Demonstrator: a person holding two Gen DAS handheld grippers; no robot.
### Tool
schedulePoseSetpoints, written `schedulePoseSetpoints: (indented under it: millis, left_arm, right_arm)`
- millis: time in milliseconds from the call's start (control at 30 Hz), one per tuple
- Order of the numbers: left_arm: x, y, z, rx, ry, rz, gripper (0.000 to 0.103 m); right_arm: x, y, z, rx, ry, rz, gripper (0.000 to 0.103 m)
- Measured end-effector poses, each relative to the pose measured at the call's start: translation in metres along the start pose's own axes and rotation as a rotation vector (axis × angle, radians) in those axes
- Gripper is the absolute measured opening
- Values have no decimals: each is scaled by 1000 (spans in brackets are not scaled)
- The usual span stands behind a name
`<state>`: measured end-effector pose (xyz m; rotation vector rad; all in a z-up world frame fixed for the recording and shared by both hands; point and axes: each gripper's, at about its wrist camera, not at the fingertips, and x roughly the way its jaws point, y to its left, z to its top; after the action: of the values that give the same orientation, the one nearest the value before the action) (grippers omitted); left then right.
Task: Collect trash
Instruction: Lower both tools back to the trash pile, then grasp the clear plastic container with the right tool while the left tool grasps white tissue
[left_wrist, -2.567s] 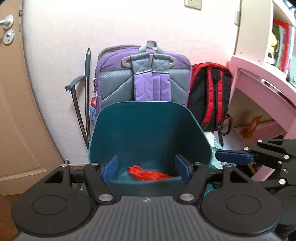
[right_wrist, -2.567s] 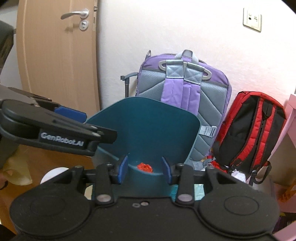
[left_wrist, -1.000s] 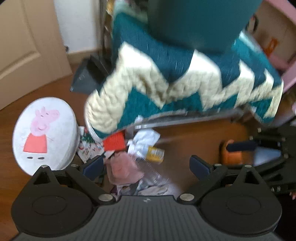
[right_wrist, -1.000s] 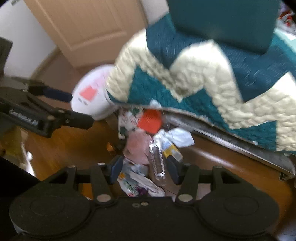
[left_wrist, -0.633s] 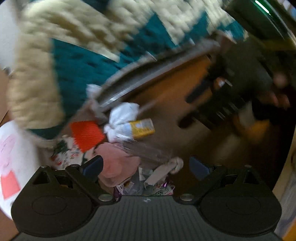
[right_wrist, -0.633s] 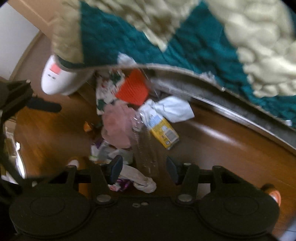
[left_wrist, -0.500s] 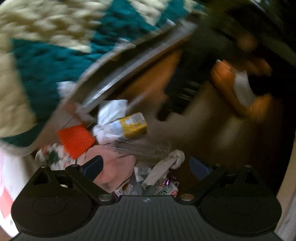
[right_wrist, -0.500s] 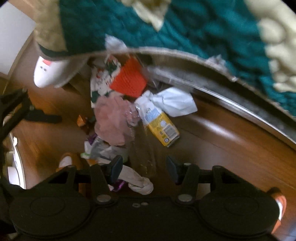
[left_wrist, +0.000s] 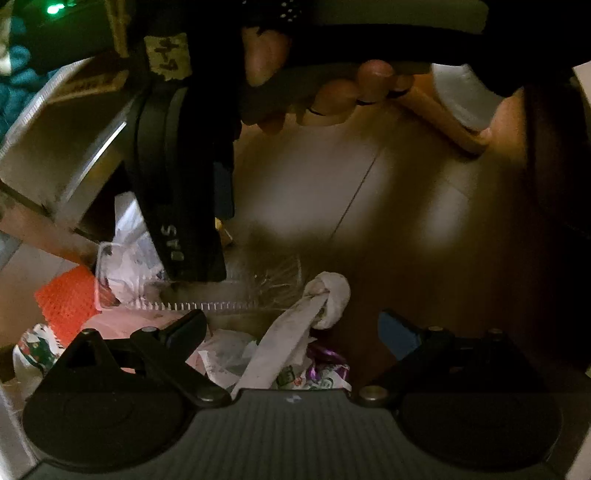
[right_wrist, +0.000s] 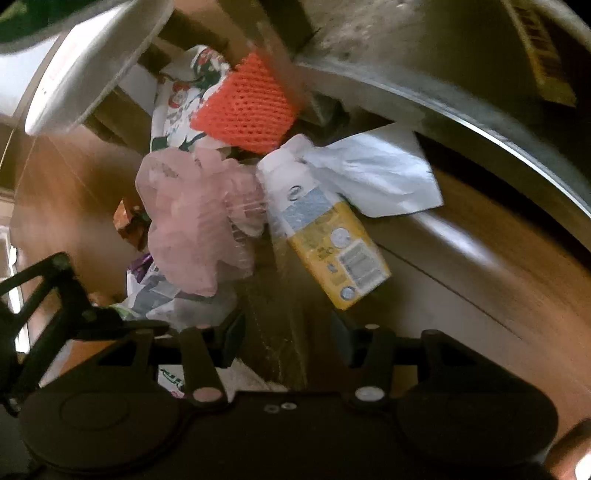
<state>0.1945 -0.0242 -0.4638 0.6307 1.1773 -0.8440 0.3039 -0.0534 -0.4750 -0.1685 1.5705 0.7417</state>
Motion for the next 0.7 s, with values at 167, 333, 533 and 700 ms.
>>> schedulePoseSetpoints:
  millis: [167,333,533,700]
  left_arm:
    - [19,2,-2,-31,9,-5,99]
    - [30,-5,-2,9,9,-17,99]
    - [41,-18,0,69,11,-51,99]
    - [47,-33,3,128,3,-69,99]
  right_arm:
    - [13,3,2,-6,13,-10,4]
    - [9,5,-2,-19,-11,3,2]
    - [-17,12,-2,-133,-44,-17,2]
    - [-36,10,-3,-288,-26,-44,2]
